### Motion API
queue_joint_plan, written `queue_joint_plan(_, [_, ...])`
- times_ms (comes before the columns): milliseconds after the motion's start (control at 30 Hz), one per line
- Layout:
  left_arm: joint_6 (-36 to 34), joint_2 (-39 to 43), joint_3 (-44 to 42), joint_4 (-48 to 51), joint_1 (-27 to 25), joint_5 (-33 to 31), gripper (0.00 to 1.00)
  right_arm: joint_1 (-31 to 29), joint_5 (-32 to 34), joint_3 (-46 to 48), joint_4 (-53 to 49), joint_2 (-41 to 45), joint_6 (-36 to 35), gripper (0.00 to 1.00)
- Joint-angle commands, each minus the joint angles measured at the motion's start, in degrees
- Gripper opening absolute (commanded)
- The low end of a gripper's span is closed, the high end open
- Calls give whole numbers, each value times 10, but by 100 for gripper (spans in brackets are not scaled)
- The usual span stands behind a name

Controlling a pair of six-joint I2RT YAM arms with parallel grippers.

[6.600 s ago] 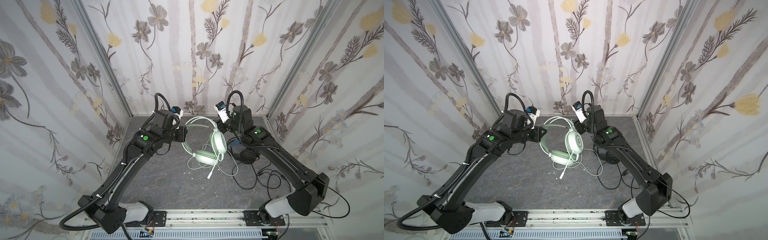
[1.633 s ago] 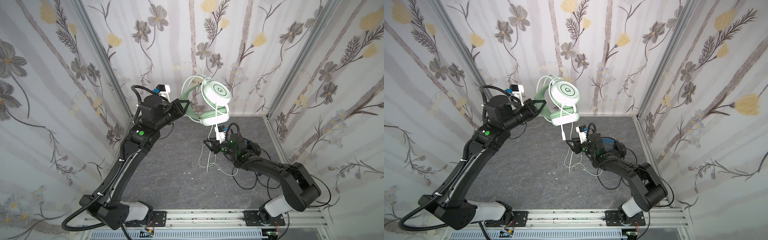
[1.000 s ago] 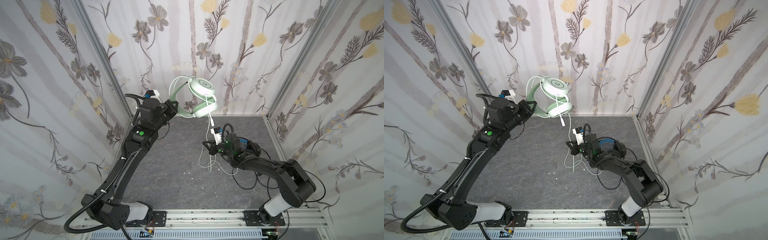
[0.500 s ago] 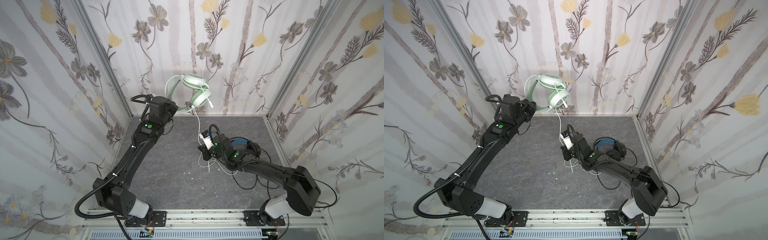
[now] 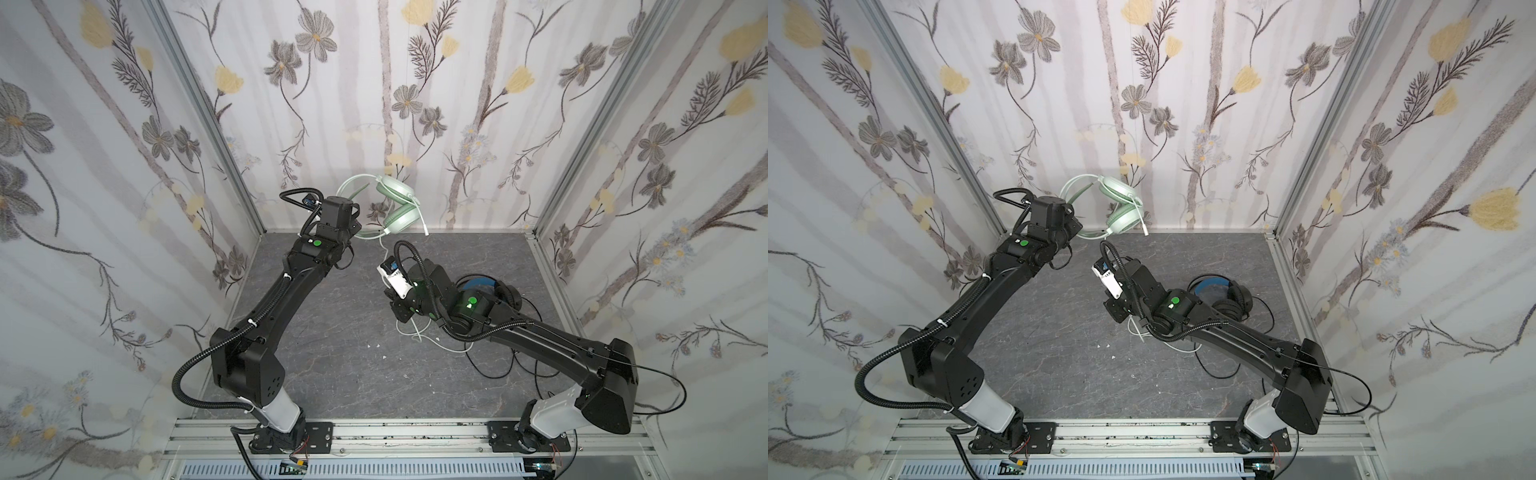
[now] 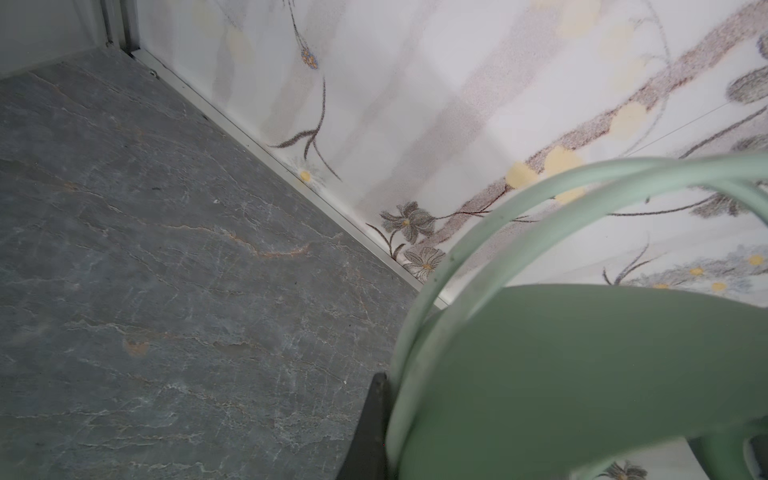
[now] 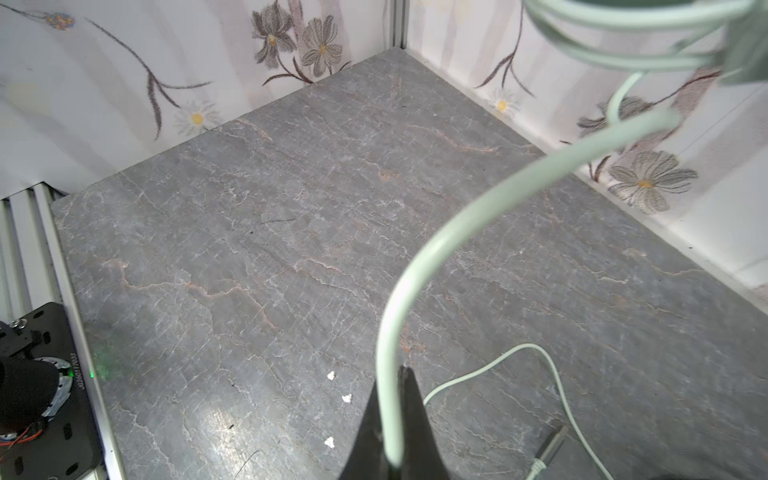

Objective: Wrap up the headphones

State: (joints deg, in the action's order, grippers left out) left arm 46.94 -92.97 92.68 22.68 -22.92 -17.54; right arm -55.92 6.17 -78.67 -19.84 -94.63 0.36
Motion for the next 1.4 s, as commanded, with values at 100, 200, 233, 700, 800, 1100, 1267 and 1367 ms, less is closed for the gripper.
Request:
queue_joint_plan(100, [-79,23,-24,-9,-16,-47,0,-4,41,-81,-103,0,-74,0])
queue_joint_plan(200, [-110,34,-38,-5,-26,-58,0,-5,58,-122,-142,-10,-109,0])
queue_joint_plan(233, [-121,38,-42,-2,-29,-61,0,-6,67,-136,-155,-14,-122,0])
queue_joint_plan(700, [-282,89,-80,57,-74,-60,0,-7,162,-233,-229,-47,-230,0])
queue_joint_plan(800, [-292,100,-90,66,-71,-33,0,-6,161,-252,-227,-45,-248,0])
queue_joint_plan(1100, [-314,112,-126,65,-77,9,0,-7,153,-317,-221,-59,-252,0])
queue_joint_plan(1267, [-336,144,-156,64,-79,37,0,-7,186,-313,-220,-66,-236,0])
queue_joint_plan(1367, [-347,163,-168,71,-79,61,0,-4,209,-306,-221,-67,-230,0])
